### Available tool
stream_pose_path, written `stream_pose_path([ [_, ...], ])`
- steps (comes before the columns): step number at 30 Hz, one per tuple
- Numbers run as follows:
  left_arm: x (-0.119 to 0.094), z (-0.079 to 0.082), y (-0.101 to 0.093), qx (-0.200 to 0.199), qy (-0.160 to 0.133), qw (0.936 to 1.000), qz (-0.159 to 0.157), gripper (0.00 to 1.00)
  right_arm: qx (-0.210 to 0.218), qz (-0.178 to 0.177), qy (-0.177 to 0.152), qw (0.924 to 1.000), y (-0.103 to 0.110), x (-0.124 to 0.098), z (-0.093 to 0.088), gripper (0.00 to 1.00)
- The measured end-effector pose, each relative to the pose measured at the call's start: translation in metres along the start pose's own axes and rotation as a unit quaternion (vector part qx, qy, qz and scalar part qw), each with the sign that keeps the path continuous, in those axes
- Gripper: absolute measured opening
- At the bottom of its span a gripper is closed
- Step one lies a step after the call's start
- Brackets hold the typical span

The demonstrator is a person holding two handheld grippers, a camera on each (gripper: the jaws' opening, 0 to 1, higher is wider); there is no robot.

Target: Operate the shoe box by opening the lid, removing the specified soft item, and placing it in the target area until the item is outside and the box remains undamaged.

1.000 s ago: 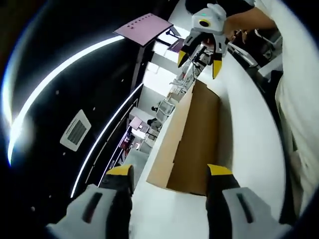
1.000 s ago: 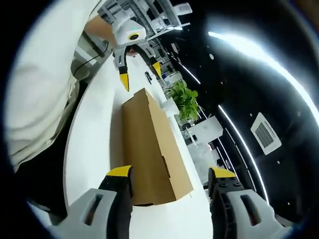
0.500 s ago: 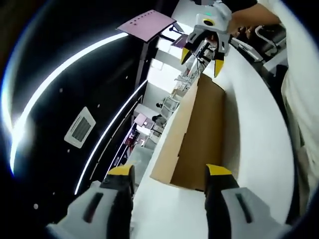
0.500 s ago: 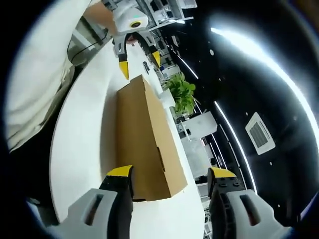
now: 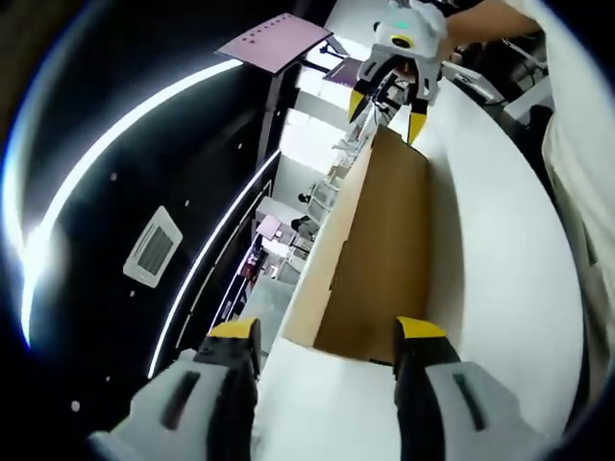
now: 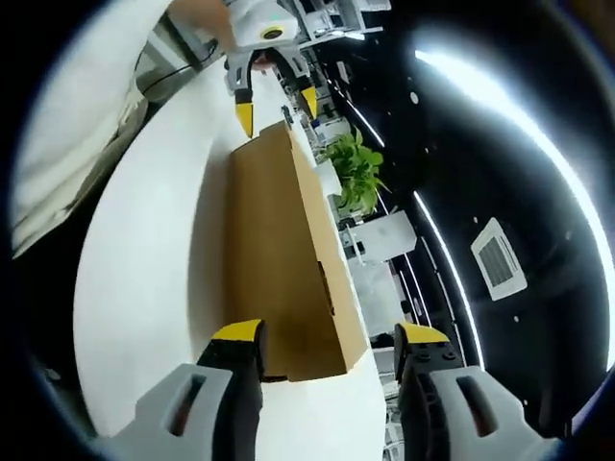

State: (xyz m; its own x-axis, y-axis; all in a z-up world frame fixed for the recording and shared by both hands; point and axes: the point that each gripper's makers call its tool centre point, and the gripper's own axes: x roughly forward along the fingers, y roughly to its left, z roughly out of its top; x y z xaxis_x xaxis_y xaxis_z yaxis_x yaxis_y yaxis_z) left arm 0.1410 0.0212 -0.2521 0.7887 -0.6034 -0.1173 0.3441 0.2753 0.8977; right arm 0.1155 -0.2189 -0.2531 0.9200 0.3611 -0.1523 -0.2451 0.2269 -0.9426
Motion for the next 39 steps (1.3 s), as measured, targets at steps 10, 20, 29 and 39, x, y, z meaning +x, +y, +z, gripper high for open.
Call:
stream_pose_path([
  [10,0.002,-0.007,0.001,0.008,0.017,0.9997,0.015,0.52,-0.008,0.003,0.005,1.0,0.005,0.0,0.003,0.52],
  [20,0.002,-0.009,-0.002,0.017,0.022,0.9995,0.011,0.46,-0.024,0.0,0.013,0.9996,0.005,0.001,0.001,0.4],
  [29,0.003,-0.008,-0.002,0.024,0.028,0.9992,0.011,0.39,-0.019,0.005,0.017,0.9997,0.007,0.003,-0.007,0.33],
  [39,0.003,-0.01,-0.012,0.065,0.036,0.9972,0.006,0.3,-0.069,0.002,0.034,0.997,0.011,0.004,-0.012,0.29],
])
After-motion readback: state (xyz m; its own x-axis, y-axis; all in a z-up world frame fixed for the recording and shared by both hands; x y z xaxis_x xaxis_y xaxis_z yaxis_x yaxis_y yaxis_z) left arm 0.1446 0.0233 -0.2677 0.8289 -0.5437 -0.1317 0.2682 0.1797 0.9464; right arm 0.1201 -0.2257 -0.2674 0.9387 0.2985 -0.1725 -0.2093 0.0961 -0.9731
